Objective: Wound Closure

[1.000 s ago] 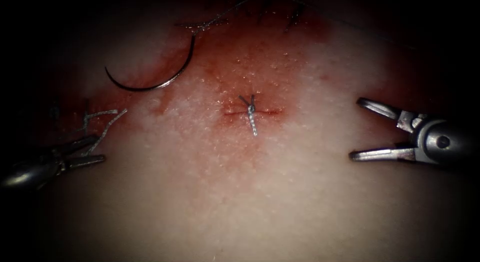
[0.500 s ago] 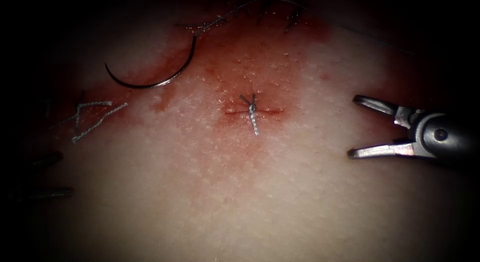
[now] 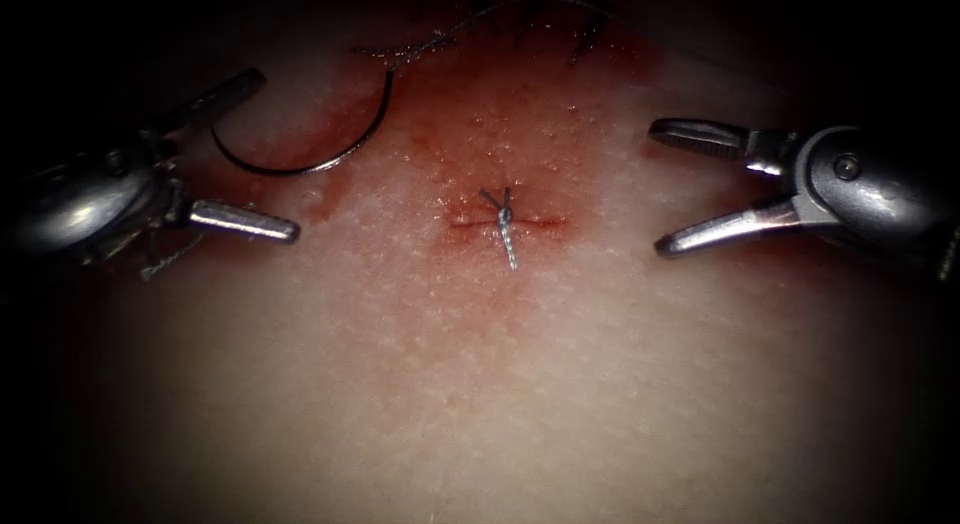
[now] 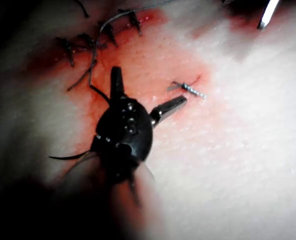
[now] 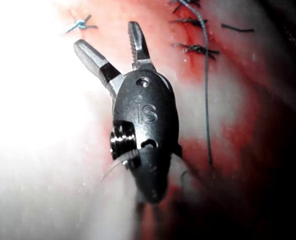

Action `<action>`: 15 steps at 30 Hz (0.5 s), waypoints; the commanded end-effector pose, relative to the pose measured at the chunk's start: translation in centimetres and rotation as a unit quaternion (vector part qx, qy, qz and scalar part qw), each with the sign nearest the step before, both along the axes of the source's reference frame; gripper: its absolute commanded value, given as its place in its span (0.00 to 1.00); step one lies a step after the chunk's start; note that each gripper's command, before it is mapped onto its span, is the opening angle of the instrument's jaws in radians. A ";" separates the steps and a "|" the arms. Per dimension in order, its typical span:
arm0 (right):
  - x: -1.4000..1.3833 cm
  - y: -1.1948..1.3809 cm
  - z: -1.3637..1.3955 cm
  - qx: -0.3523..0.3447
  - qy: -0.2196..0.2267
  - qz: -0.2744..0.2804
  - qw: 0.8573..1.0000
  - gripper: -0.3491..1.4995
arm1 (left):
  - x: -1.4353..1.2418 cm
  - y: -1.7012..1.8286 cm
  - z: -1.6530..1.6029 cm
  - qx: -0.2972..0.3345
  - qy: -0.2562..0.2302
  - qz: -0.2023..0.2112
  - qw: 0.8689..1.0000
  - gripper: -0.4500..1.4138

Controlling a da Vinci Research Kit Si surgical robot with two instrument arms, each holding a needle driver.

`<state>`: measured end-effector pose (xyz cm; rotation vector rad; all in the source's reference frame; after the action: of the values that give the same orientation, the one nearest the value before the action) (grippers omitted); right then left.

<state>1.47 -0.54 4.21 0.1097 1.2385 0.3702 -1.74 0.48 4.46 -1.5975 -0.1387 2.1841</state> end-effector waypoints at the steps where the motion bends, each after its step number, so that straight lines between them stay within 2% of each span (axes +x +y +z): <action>1: 0.05 0.00 0.07 0.000 0.002 -0.001 1.000 0.67 | -0.09 0.01 0.11 -0.002 -0.006 0.002 1.000 0.77; 3: 0.05 0.01 0.09 0.000 0.001 -0.002 1.000 0.67 | -0.15 0.01 0.22 -0.007 -0.019 0.010 1.000 0.76; 8: -0.01 0.01 0.12 -0.008 -0.009 0.018 1.000 0.67 | -0.16 -0.02 0.43 0.009 -0.064 0.033 0.997 0.60; 12: -0.06 0.05 0.13 -0.013 -0.003 0.035 0.999 0.66 | -0.15 -0.04 0.58 0.027 -0.088 0.052 0.994 0.60; 15: -0.06 0.08 0.14 -0.012 -0.003 0.037 0.999 0.66 | -0.15 -0.07 0.65 0.034 -0.078 0.058 0.995 0.61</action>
<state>1.33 -0.47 4.28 0.0412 1.2396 0.4195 -1.83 0.40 5.06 -1.7570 -0.3649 2.1169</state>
